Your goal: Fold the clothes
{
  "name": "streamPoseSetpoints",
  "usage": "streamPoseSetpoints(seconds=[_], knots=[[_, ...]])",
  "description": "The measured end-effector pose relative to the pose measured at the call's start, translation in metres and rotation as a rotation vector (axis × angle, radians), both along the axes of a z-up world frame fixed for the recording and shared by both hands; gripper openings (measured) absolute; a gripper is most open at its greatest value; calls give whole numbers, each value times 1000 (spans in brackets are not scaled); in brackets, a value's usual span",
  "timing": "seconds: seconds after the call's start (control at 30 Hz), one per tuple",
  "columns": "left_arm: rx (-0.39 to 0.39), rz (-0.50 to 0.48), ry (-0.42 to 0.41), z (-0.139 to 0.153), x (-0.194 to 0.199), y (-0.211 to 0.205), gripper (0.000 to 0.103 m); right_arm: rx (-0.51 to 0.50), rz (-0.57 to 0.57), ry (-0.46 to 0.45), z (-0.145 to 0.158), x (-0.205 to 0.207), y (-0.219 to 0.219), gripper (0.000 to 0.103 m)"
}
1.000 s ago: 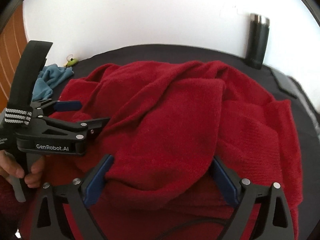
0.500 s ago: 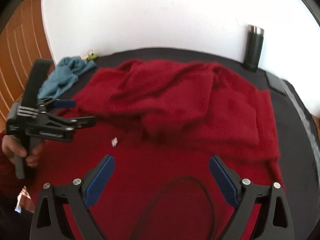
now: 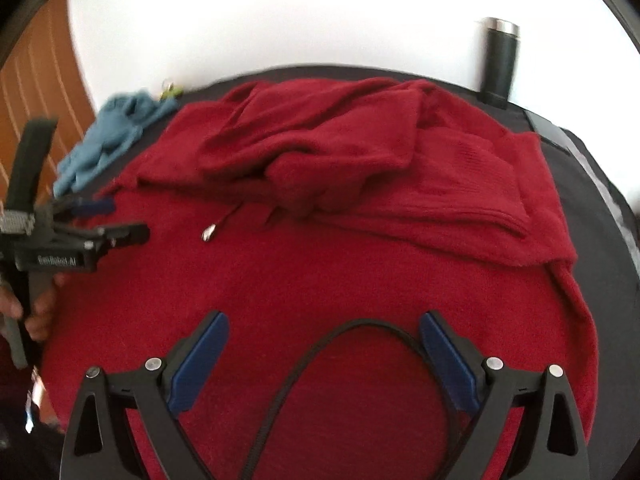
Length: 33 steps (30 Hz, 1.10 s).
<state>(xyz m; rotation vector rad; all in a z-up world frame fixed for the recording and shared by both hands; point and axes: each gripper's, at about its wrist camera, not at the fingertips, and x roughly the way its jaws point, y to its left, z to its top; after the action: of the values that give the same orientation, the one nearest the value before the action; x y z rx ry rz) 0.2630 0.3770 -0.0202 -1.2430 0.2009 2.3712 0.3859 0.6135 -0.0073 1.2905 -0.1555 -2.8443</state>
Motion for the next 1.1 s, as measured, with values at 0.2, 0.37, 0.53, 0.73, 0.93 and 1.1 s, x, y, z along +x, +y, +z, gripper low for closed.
streamPoseSetpoints(seconds=[0.2,0.37,0.53,0.73,0.93,1.1], knots=[[82,-46,-10,3,23,-32,102,-130,-29,116,22,45,34,98],[163,-106,6,9,49,-57,102,-160,-28,192,41,88,50,98],[201,-152,26,14,78,-80,102,-108,4,238,51,137,53,98],[180,-187,56,25,113,-106,102,-40,17,255,57,198,56,98],[65,-202,171,40,149,-130,102,-136,-71,401,80,266,91,98],[12,-145,216,43,161,-157,102,-195,-176,463,83,298,115,98]])
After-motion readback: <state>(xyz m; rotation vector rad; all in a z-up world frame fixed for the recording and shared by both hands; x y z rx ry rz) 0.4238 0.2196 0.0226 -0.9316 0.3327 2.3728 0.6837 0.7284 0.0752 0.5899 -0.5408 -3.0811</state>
